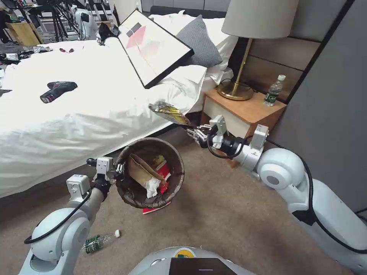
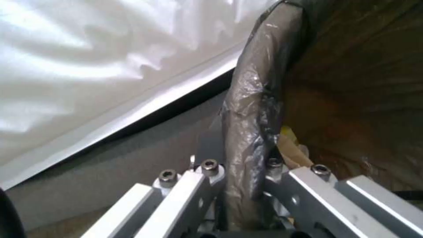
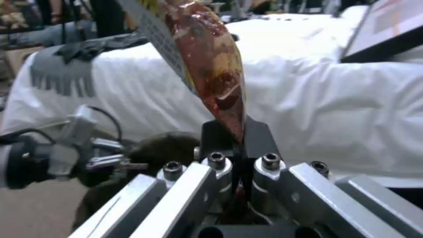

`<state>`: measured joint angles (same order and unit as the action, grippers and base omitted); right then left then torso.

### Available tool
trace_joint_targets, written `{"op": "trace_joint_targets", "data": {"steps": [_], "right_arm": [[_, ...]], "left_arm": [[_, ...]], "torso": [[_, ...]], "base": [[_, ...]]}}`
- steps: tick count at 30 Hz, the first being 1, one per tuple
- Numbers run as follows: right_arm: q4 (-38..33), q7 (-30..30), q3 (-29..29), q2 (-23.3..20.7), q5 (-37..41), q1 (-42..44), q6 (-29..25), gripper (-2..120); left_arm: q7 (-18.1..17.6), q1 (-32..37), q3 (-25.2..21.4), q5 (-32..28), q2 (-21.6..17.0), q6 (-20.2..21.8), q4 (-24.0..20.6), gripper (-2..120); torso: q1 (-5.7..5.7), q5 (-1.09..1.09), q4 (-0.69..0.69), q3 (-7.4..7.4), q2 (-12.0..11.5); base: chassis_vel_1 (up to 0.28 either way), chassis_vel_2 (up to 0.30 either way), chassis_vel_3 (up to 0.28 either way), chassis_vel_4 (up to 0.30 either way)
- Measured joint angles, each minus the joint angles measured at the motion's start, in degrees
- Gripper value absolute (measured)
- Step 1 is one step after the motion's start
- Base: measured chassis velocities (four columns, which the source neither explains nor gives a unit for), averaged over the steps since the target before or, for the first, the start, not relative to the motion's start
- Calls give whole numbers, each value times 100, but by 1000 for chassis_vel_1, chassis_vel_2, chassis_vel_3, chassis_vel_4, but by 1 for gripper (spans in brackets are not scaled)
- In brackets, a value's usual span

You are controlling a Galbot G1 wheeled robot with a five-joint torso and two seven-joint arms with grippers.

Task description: Pick up the trash bin, then pick up the garbage from the floor and place it into the trash bin.

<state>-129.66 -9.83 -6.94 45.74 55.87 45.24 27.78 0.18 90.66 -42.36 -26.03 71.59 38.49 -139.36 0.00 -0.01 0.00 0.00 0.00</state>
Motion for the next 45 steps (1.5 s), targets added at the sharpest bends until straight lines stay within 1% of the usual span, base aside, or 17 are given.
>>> {"op": "trace_joint_targets", "data": {"steps": [3,4,8,9,12,18,28,29,31,32,35,36,40,41,44,45], "right_arm": [[-10,-30,497,63,-7,-283,23,0],[-10,-30,497,63,-7,-283,23,0],[-11,-13,1064,213,-108,-426,45,0],[-11,-13,1064,213,-108,-426,45,0],[-47,15,1376,249,-201,-425,94,0],[-25,80,1607,241,-483,-300,120,0],[44,156,1721,257,-707,-175,158,0],[58,160,1744,279,-733,-175,174,-2],[101,196,1811,357,-786,-180,181,7],[101,196,1811,357,-786,-180,181,7],[184,261,1918,465,-846,-214,185,21],[184,261,1918,465,-846,-214,185,21],[242,305,2029,574,-912,-244,184,40],[242,305,2029,574,-912,-244,184,40],[261,312,2057,628,-967,-254,178,54],[261,312,2057,628,-967,-254,178,54]], "left_arm": [[-26,-9,0,-12,-1,37,-12,2],[-26,-9,0,-12,-1,37,-12,2],[-31,-27,-1,-13,-1,40,-12,2],[-31,-27,-1,-13,-1,40,-12,2],[-31,-32,-8,-15,-3,45,-12,2],[-31,-53,-4,-16,-1,49,-3,2],[-31,-72,-4,-30,-8,53,2,2],[-30,-73,-4,-32,-9,53,2,2],[-29,-78,-4,-35,-9,53,2,2],[-29,-78,-4,-35,-9,53,2,2],[-26,-88,-5,-36,-4,53,2,2],[-26,-88,-5,-36,-4,53,2,2],[-25,-83,-7,-37,1,54,1,2],[-25,-83,-7,-37,1,54,1,2],[-24,-74,-12,-37,-2,53,-6,2],[-24,-74,-12,-37,-2,53,-6,2]], "torso": [[0,0,0,0,0],[0,0,0,0,0],[0,0,0,0,0],[0,0,0,0,0],[0,0,0,0,0],[0,0,-1,0,0],[0,1,-1,0,0],[0,0,-1,0,0],[0,1,-1,0,0],[0,1,-1,0,0],[0,0,-1,0,0],[0,0,-1,0,0],[0,0,0,0,0],[0,0,0,0,0],[0,0,0,0,0],[0,0,0,0,0]], "base": [[0,0,0,0],[0,0,0,0],[0,0,0,0],[0,0,0,0],[0,0,0,0],[0,0,0,0],[0,0,0,0],[0,0,0,0],[0,0,0,0],[0,0,0,0],[0,0,0,0],[0,0,0,0],[0,0,0,0],[0,0,0,0],[0,0,0,0],[0,0,0,0]]}}
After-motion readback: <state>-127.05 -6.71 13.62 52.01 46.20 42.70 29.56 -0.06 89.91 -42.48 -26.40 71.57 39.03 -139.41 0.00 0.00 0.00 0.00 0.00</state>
